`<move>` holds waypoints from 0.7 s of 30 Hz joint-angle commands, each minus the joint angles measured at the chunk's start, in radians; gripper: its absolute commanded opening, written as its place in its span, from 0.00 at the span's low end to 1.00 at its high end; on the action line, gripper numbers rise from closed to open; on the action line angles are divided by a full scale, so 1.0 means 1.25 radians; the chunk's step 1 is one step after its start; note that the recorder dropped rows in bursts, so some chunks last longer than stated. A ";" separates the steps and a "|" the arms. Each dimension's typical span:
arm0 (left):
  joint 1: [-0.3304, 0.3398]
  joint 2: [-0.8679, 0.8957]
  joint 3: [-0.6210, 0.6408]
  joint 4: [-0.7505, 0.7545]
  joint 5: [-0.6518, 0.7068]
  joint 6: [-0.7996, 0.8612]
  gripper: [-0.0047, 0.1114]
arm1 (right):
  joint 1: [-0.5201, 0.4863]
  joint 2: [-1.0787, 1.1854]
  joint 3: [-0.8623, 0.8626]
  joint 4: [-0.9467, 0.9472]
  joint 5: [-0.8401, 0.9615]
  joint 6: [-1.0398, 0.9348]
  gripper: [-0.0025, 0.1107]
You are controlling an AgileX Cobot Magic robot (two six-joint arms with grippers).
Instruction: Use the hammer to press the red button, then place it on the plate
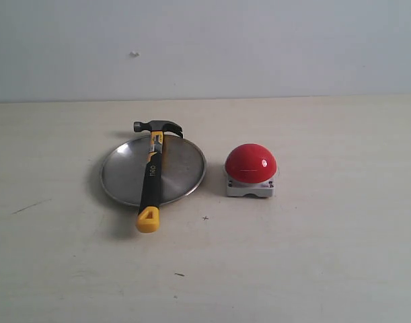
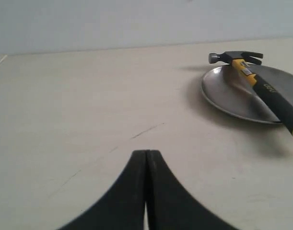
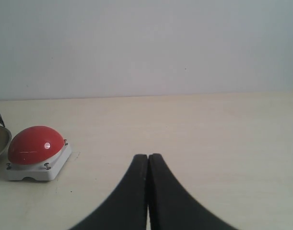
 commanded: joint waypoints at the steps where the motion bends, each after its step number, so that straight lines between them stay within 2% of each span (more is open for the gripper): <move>1: 0.043 -0.005 0.000 -0.006 -0.001 -0.007 0.04 | -0.005 -0.005 0.004 0.000 0.002 -0.001 0.02; 21: 0.045 -0.005 0.000 -0.006 -0.001 -0.007 0.04 | -0.005 -0.005 0.004 0.000 0.002 -0.001 0.02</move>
